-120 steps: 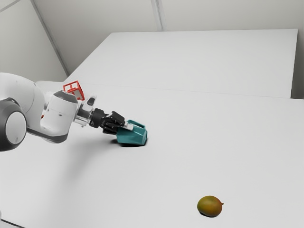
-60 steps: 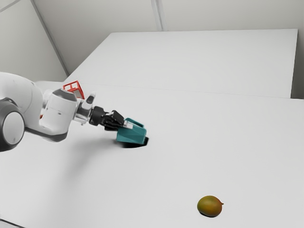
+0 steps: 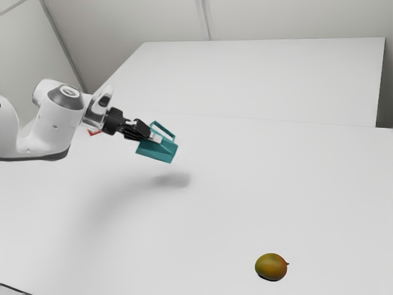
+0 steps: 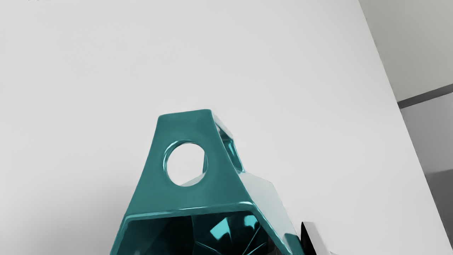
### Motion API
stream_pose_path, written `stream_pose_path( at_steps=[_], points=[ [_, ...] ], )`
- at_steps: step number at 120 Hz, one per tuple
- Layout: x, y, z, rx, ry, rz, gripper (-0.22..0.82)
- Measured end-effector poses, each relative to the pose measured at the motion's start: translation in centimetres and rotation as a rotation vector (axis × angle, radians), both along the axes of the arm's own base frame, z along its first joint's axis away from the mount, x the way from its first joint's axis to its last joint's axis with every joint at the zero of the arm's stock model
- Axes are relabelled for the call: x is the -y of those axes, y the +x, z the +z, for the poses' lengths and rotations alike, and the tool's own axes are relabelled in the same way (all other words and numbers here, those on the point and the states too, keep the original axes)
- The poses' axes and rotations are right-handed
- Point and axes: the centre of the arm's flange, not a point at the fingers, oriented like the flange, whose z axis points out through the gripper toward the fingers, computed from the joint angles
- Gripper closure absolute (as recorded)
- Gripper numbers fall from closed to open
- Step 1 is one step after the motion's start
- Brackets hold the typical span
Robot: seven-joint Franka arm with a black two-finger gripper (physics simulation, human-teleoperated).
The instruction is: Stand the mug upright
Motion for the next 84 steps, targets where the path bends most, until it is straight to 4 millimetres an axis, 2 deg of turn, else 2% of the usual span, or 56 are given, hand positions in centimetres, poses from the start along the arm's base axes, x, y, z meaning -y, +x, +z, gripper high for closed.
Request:
stream_pose_path(
  at_steps=[22,36,60,84],
  points=[
    [1.4,-0.5,2.3,0.012,0.265,-0.102,0.77],
    [2.1,-0.4,2.7,0.001,0.440,-0.168,0.77],
    [2.7,0.1,2.7,-0.014,0.696,-0.245,0.77],
    [3.9,1.3,0.5,-0.050,0.818,-0.267,0.77]
  ],
)
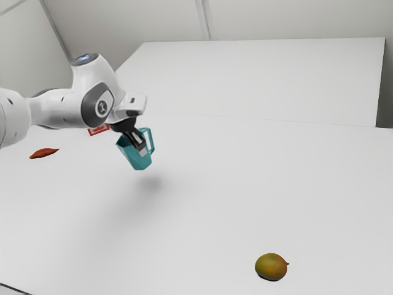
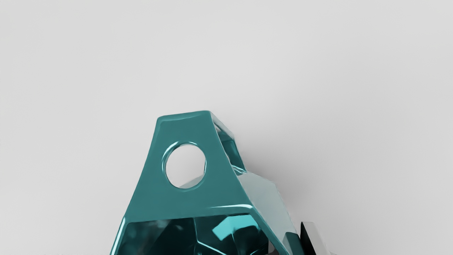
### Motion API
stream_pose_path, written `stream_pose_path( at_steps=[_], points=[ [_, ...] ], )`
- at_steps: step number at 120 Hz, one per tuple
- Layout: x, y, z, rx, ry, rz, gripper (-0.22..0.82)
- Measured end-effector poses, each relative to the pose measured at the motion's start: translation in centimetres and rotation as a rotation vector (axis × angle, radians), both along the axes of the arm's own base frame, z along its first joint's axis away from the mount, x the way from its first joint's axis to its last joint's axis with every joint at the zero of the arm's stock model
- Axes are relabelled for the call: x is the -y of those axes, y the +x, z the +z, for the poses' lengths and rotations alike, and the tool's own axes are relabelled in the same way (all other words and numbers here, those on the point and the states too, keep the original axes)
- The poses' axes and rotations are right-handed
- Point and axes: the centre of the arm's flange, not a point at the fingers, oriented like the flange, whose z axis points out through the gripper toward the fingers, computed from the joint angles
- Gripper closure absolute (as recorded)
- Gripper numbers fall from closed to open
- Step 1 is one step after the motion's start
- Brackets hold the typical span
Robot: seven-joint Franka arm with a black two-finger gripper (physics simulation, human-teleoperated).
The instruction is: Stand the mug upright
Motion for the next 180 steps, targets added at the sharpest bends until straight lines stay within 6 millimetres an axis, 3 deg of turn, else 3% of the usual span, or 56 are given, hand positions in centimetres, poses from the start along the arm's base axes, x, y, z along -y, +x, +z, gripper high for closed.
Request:
stream_pose_path(
  at_steps=[52,132,180],
  points=[
    [2.9,1.3,-4.3,-0.023,0.063,0.037,0.78],
    [4.3,0.6,-6.7,-0.016,0.098,0.088,0.77],
    [4.5,0.7,-6.5,-0.005,0.090,0.095,0.37]
  ],
)
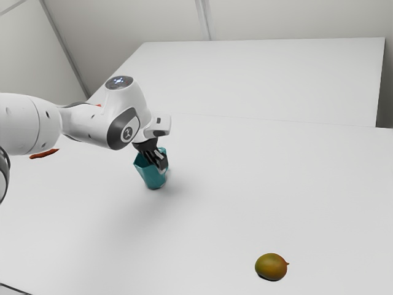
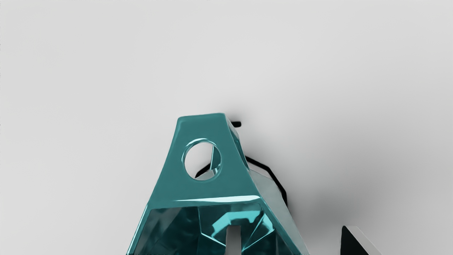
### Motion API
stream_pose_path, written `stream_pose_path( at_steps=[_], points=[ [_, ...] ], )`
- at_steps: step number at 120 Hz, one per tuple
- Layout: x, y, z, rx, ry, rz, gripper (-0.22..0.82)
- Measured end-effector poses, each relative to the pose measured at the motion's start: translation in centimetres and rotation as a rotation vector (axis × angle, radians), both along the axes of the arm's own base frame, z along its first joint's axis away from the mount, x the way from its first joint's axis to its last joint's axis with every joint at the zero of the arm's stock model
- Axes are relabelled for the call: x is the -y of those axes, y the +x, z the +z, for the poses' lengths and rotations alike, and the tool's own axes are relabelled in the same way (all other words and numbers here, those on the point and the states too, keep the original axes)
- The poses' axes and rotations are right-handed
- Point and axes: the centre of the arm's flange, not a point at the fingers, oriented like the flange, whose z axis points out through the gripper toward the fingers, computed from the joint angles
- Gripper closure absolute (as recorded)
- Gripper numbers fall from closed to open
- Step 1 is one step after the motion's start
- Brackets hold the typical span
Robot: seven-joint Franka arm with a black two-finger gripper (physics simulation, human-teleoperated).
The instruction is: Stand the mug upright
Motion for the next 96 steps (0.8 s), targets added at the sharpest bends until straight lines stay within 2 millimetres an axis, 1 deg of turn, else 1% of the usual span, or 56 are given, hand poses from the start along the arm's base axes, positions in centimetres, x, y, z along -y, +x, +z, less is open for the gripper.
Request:
stream_pose_path(
  at_steps=[16,28,36,47,56,60,70,77,90,96],
  points=[
    [0.1,0.0,0.5,0.010,-0.003,-0.001,0.25],
    [0.2,0.0,1.3,0.023,-0.007,-0.003,0.16],
    [0.4,-0.1,2.4,0.040,-0.014,-0.006,0.12],
    [1.0,-0.4,4.3,0.070,-0.026,-0.017,0.08],
    [1.4,-0.5,6.7,0.110,-0.039,-0.026,0.06],
    [1.6,-0.2,8.0,0.130,-0.043,-0.028,0.05],
    [2.0,1.2,12.3,0.177,-0.052,-0.027,0.03],
    [2.2,2.6,15.0,0.186,-0.057,-0.018,0.03],
    [2.1,4.6,19.3,0.161,-0.060,0.016,0.02],
    [2.4,5.0,20.4,0.127,-0.060,0.028,0.01]
  ],
)
